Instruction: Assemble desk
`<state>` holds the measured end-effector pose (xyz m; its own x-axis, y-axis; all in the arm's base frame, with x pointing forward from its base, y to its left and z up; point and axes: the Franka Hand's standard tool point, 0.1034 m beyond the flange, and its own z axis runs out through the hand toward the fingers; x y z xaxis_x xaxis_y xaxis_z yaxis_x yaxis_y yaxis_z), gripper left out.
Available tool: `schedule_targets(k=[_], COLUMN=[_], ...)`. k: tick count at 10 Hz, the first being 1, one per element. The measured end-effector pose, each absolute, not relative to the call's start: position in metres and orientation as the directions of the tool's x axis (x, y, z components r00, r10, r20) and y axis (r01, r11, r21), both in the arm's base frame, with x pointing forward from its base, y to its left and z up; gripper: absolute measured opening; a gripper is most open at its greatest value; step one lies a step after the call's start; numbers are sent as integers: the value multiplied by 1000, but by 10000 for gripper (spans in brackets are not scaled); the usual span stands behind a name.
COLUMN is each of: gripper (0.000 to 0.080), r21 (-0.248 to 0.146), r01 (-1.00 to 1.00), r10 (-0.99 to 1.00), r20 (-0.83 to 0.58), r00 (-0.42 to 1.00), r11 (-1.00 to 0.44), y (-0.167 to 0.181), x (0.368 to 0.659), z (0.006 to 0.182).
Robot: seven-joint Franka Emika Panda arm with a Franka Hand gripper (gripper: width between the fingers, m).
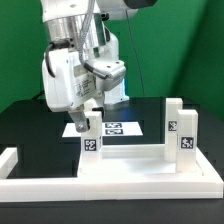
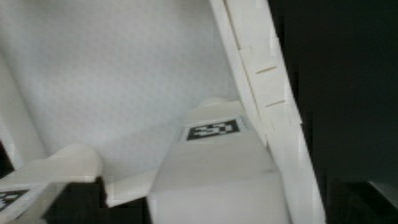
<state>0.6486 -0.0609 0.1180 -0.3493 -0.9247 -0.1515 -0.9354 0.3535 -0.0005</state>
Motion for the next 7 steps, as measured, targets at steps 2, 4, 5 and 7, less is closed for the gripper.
schedule_targets(k=[2, 4, 5, 7], gripper=[648, 649, 649, 649], r21=[-49, -78, -73, -73], r01=[-940, -940, -940, -941], r10=[-926, -928, -928, -930], r20=[-193, -205, -200, -200], r00=[-324, -310, -313, -310], r11=[339, 331, 333, 330], y=[-47, -57, -60, -58], x=[659, 662, 661, 661], z=[166, 182, 178, 177])
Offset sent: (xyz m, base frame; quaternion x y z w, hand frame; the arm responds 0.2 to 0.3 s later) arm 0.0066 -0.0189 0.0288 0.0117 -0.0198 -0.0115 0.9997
